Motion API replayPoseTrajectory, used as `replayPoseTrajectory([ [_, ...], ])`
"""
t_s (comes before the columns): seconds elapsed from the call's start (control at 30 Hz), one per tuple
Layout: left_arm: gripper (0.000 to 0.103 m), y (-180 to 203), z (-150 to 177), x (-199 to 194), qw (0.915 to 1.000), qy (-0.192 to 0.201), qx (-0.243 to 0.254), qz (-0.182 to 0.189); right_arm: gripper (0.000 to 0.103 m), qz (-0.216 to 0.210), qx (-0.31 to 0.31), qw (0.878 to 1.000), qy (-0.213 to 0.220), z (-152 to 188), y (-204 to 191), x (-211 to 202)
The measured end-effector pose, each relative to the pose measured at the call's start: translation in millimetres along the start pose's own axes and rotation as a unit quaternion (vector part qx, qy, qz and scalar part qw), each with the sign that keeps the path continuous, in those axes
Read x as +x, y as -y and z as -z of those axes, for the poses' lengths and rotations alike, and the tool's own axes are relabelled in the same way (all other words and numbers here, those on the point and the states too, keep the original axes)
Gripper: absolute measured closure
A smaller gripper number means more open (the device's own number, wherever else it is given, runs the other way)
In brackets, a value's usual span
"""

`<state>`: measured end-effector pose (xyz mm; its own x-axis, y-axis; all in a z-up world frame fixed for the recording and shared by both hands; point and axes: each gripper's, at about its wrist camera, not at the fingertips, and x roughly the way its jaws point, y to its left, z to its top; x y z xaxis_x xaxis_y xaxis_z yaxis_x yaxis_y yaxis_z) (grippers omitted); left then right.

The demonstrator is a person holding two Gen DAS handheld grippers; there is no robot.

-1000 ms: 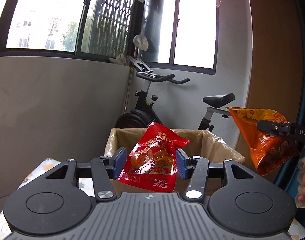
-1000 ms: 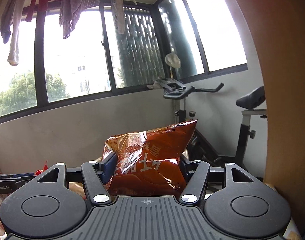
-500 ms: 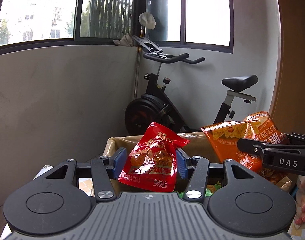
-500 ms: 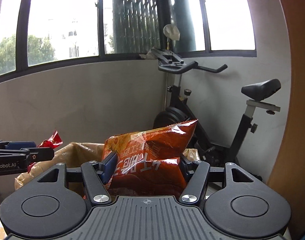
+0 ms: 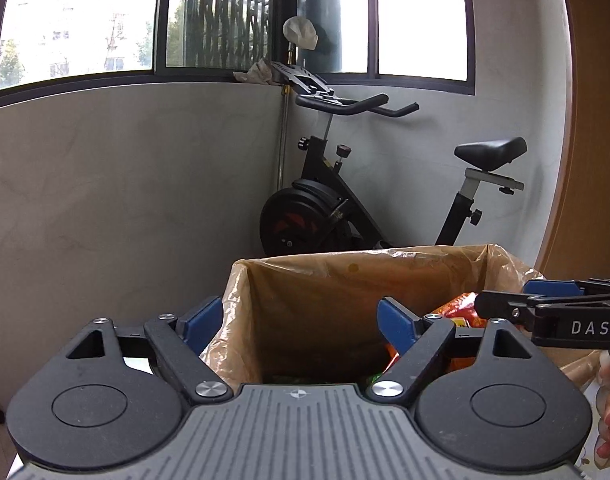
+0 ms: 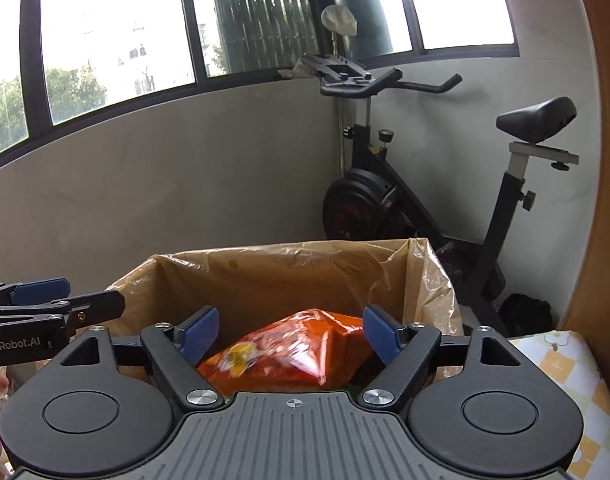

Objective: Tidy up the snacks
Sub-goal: 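Open both tools to drop the orange bag and red packet into the box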

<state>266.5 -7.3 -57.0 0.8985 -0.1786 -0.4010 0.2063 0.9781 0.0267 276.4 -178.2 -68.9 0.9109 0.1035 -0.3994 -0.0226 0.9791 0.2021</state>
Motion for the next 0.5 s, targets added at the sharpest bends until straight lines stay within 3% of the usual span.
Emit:
replayPoseTrajectory([
  [0.5, 0.017, -8.1, 2.0, -55.4, 0.9998, 0.008, -0.018, 0.003, 0.028, 0.015, -0.017, 1.0, 0.021, 2.0, 27.7, -67.9],
])
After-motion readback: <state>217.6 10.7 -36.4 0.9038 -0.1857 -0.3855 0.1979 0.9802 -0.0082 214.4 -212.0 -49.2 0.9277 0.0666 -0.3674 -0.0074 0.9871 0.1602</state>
